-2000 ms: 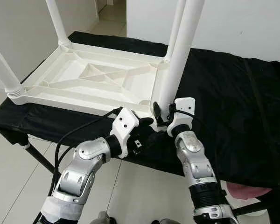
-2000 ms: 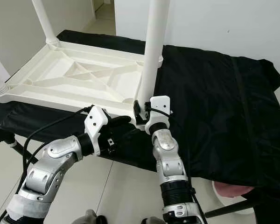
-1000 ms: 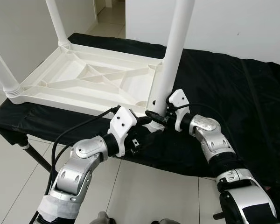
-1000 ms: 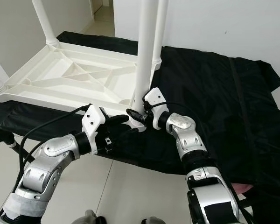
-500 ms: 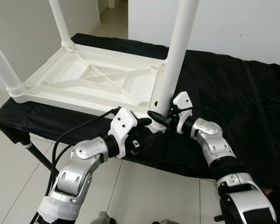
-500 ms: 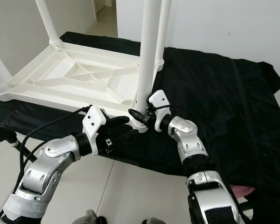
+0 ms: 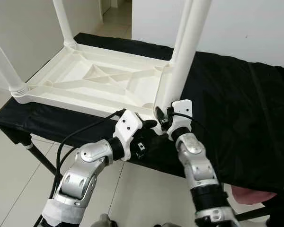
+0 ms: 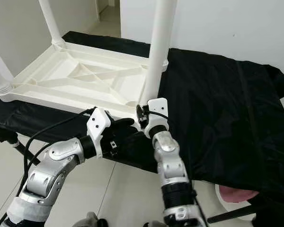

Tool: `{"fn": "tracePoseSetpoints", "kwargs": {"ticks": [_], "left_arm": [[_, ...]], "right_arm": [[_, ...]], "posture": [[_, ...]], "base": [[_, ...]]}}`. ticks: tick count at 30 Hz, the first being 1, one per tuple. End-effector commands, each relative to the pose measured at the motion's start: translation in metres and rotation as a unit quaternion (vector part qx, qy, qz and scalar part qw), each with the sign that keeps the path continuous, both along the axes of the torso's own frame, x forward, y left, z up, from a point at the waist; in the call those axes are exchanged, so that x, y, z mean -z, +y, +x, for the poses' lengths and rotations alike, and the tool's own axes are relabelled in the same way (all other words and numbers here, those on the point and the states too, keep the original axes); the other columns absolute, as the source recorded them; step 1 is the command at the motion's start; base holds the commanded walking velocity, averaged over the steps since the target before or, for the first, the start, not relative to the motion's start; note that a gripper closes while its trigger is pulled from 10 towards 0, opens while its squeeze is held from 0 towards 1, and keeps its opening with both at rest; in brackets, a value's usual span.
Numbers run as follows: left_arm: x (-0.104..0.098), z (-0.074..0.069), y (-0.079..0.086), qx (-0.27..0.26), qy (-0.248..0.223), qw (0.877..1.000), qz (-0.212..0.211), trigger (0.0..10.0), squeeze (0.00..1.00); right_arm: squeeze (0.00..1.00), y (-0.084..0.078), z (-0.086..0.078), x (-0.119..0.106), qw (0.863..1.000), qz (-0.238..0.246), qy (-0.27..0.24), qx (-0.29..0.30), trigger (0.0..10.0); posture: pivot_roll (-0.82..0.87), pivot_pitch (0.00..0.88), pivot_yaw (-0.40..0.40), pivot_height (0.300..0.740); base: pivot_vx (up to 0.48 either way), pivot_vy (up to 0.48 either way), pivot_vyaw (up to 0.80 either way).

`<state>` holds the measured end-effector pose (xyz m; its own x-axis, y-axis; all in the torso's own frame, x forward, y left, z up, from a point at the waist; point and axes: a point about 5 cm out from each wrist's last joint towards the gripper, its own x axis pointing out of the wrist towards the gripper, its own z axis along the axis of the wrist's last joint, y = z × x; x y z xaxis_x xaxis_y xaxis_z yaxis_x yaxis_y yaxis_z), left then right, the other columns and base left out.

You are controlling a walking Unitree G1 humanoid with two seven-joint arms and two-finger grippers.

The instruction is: Building children table

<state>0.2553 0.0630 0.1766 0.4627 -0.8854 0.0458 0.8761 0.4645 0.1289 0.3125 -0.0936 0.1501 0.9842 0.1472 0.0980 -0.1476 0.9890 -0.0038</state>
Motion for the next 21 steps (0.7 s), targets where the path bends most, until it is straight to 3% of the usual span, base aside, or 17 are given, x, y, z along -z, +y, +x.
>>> {"fn": "tracePoseSetpoints", "kwargs": {"ticks": [1,2,3,14,17,18,21], "left_arm": [[0.000,0.002,-0.002,-0.018,0.000,1.000,-0.004,10.0,0.00],[0.001,0.002,-0.002,-0.016,-0.001,1.000,-0.003,10.0,0.00],[0.001,0.002,-0.003,-0.014,-0.001,1.000,-0.001,10.0,0.00],[0.000,0.003,-0.003,-0.013,-0.004,1.000,-0.001,10.0,0.00],[0.000,0.002,-0.003,-0.012,-0.004,1.000,-0.001,10.0,0.00],[0.000,0.002,-0.003,-0.012,-0.004,1.000,-0.001,10.0,0.00],[0.000,0.003,-0.001,-0.015,-0.004,1.000,-0.001,10.0,0.00]], "right_arm": [[0.00,-0.005,-0.002,-0.004,1.000,0.017,-0.005,0.015,10.0],[0.00,-0.005,-0.002,-0.005,1.000,0.023,-0.004,0.010,10.0],[1.00,-0.009,-0.001,-0.007,1.000,0.025,-0.010,0.000,10.0],[1.00,-0.019,-0.002,-0.010,0.999,0.021,-0.003,-0.025,10.0],[1.00,-0.022,-0.003,-0.007,0.997,0.006,0.011,-0.072,10.0],[0.00,-0.022,-0.003,-0.006,0.996,0.003,0.015,-0.084,10.0],[0.00,-0.036,0.002,0.003,0.982,-0.056,0.023,-0.178,10.0]], "posture": [[-0.08,0.032,-0.009,0.740],[-0.08,0.032,-0.009,0.740],[-0.09,0.027,-0.009,0.740],[-0.09,0.018,-0.011,0.740],[-0.09,0.017,-0.012,0.740],[-0.08,0.019,-0.012,0.740],[-0.08,0.029,-0.004,0.740]], "base": [[0.000,0.000,0.00],[0.000,0.000,0.00],[0.000,0.000,0.00],[0.000,0.000,0.00],[0.000,0.000,0.00],[0.000,0.000,0.00],[0.000,0.000,0.00]]}}
